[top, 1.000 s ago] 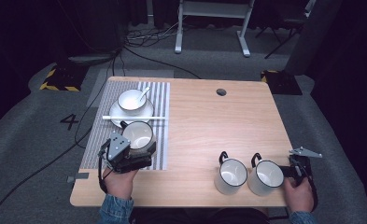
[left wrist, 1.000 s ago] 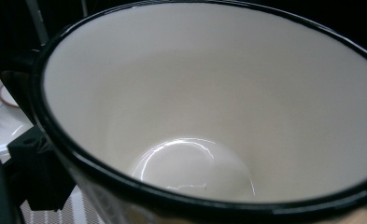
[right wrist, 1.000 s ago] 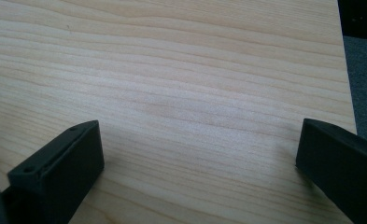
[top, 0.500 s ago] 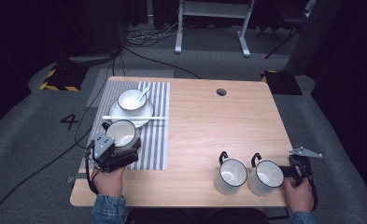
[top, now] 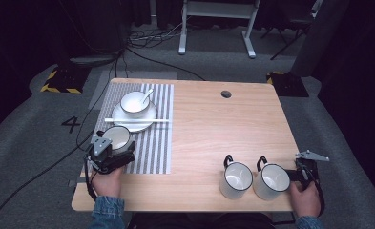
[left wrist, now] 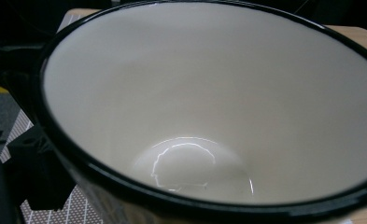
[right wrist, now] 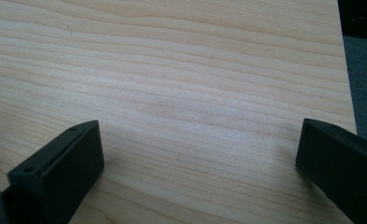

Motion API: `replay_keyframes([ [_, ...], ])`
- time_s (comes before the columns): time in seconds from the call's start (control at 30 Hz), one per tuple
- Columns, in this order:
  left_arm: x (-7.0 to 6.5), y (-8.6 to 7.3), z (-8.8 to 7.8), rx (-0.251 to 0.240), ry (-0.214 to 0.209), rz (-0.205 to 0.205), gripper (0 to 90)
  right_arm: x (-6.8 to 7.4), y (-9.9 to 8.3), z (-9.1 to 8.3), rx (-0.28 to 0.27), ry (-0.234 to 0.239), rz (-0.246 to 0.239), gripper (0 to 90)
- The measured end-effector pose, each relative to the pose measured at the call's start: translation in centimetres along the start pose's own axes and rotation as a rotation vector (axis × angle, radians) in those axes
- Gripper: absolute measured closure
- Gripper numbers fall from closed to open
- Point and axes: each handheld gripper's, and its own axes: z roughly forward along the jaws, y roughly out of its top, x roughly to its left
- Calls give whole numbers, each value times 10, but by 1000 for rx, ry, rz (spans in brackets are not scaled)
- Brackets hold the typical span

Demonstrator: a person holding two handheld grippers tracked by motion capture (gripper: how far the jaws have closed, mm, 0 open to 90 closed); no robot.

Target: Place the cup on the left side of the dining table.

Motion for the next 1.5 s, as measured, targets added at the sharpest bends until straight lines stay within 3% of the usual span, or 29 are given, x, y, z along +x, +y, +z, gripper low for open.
replay_keyframes([
  [0.1,4,-3,7,37,-5,-19,32,0,0,0,1,1,0,10],
  [0.43,6,-6,29,101,12,4,32,0,0,0,0,0,0,10],
  [0.7,8,-7,36,102,34,3,32,0,0,0,1,1,3,10],
  [0.87,8,-9,41,90,42,-25,31,0,0,0,0,-1,0,10],
  [1.4,7,-13,49,127,47,10,31,0,0,0,1,0,0,10],
  [1.5,4,-13,47,152,64,44,30,0,0,0,1,1,1,10],
])
